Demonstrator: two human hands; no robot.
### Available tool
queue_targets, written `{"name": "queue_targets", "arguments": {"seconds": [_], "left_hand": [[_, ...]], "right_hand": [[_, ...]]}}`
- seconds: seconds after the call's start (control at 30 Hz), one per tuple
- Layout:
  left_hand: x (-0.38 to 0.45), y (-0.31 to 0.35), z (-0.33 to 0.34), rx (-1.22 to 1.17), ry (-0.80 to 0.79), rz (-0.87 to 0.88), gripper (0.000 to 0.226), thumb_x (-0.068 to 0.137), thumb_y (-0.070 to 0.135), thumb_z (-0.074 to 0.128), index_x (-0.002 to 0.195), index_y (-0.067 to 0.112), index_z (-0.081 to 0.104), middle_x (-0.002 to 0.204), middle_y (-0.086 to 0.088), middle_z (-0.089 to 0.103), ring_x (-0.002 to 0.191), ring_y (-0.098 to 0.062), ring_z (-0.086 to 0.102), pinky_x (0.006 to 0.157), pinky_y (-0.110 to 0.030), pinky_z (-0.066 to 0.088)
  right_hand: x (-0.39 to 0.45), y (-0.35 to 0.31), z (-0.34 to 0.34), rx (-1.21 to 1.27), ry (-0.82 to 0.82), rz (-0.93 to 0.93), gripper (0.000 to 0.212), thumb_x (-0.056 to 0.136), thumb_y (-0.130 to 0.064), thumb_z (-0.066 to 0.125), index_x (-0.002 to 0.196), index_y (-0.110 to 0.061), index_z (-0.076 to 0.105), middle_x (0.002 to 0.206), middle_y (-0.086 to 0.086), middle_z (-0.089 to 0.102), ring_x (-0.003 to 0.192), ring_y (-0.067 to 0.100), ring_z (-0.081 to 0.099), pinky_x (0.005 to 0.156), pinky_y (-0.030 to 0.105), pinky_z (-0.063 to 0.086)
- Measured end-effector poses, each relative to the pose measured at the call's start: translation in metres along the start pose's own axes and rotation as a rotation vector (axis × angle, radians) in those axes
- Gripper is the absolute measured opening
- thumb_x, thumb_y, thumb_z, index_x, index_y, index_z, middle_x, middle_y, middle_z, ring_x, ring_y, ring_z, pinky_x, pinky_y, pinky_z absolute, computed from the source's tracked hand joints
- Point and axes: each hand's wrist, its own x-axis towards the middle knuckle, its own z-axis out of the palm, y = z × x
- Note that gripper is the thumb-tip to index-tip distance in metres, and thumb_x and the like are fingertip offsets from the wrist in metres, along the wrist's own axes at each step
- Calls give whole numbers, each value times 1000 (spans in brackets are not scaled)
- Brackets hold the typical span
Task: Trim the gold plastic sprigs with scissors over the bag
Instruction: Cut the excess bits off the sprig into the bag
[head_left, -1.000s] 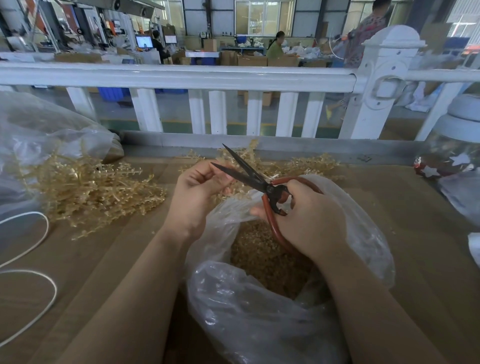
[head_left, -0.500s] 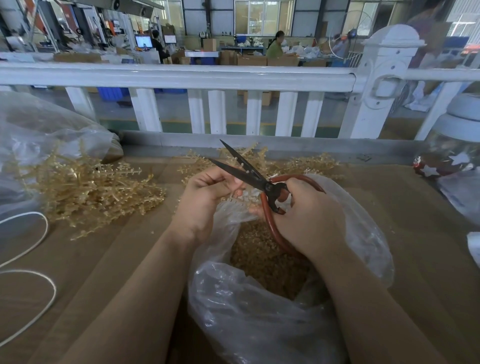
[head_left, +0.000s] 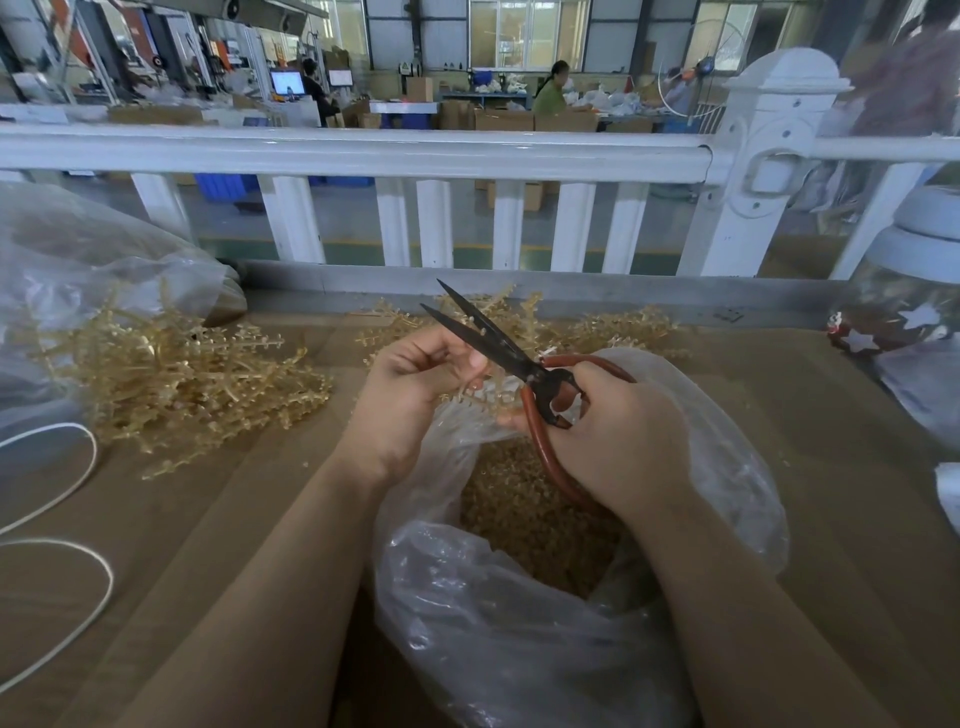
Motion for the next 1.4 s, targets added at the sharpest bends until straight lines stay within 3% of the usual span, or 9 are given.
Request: {"name": "queue_targets", "arguments": {"seconds": [0.13,0.27,0.37,0.47,0.57,0.77,1.07,1.3,1.4], "left_hand": [[-1,2,1,13,6,18,6,91,-1,59,89,3,63,76,3,67,73,-13,58,76,-26,48],[-2,3,3,-15,76,66,12,91,0,56,98,-9,60,80,-16,62,69,-21,55,75,-31,48],[-1,3,4,25,106,89,10,96,-10,50,101,-9,59,80,-18,62,68,-23,55,74,-33,49],[-2,3,4,68,117,81,15,97,-10,48,99,-4,61,73,-14,61,67,-20,56,73,-32,49],[-3,4,4,106,112,81,17,98,-8,47,95,1,61,72,-10,61,66,-18,55,73,-32,49],[-4,3,5,186,98,69,9,99,-3,50,95,-4,59,75,-15,55,71,-19,55,71,-27,48],[-5,4,6,212,66,52,13,98,-6,50,97,3,59,75,-5,53,71,-10,55,70,-18,47],[-6,5,6,222,73,75,17,98,-7,50,93,7,59,76,-7,54,71,-13,55,69,-20,49],[-5,4,5,215,77,76,21,98,-6,51,91,12,59,74,-3,54,72,-13,55,70,-23,50]], "right_hand": [[0,0,0,15,11,-4,68,81,-77,35,79,-18,69,63,-9,62,52,7,53,52,30,52],[-1,1,-2,33,-8,19,62,83,-70,33,71,-17,61,60,-7,58,52,12,53,54,36,53],[0,1,-4,44,-30,25,59,83,-70,39,73,-17,63,63,-6,62,56,13,57,58,36,55],[0,2,-4,47,-55,20,62,81,-73,43,79,-16,67,69,-6,67,61,13,61,62,35,56],[0,2,-3,51,-46,13,70,77,-81,37,77,-17,66,68,-7,66,60,11,60,61,33,56],[-1,4,2,6,-26,22,64,79,-84,44,82,-24,67,68,-10,66,57,7,57,56,24,54],[-2,1,0,81,12,29,88,70,-99,21,84,-26,68,70,-15,64,58,4,50,57,21,44],[-1,4,1,78,-34,29,74,73,-93,35,80,-26,66,64,-15,61,56,0,52,54,7,37],[0,5,3,69,-53,39,68,75,-90,42,81,-26,66,67,-13,64,59,3,56,56,16,48]]}}
